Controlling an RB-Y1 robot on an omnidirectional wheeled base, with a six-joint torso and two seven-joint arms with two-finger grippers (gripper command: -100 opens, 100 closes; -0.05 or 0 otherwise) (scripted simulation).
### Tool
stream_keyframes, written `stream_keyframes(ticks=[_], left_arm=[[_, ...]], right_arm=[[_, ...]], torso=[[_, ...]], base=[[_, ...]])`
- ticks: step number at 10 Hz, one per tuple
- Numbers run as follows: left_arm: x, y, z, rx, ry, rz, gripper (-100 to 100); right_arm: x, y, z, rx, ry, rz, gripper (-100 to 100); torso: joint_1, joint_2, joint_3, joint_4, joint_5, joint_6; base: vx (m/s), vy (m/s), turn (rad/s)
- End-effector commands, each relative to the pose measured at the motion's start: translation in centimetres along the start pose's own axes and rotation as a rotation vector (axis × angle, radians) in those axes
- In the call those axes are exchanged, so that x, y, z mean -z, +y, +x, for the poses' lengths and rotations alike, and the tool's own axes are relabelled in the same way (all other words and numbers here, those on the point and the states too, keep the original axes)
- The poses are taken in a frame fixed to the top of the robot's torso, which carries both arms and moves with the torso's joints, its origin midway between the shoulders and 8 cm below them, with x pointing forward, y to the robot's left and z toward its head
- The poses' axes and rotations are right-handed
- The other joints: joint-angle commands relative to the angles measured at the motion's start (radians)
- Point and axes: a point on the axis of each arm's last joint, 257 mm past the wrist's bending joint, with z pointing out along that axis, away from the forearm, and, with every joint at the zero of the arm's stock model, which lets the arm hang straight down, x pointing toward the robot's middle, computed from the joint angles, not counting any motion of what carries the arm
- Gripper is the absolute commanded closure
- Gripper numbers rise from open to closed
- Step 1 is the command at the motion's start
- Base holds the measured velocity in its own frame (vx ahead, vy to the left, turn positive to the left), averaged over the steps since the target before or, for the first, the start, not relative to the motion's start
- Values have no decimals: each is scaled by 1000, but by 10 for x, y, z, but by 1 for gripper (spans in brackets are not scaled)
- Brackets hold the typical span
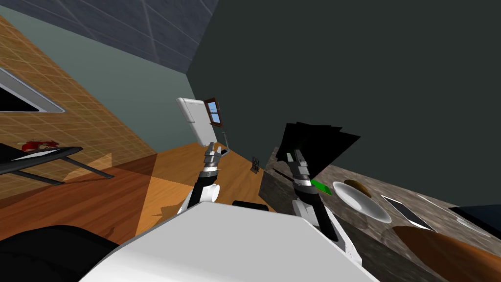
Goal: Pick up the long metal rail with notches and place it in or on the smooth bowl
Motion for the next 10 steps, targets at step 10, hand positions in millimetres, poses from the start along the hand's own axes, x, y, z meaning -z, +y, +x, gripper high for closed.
stream_keyframes(ticks=[10], left_arm=[[0, 0, 0, 0, 0, 0, 0]], right_arm=[[-5, 6, 30, 292, 331, -122, -100]], torso=[[-3, -2, -1, -1, -1, 0]], base=[[23, 90, 56]])
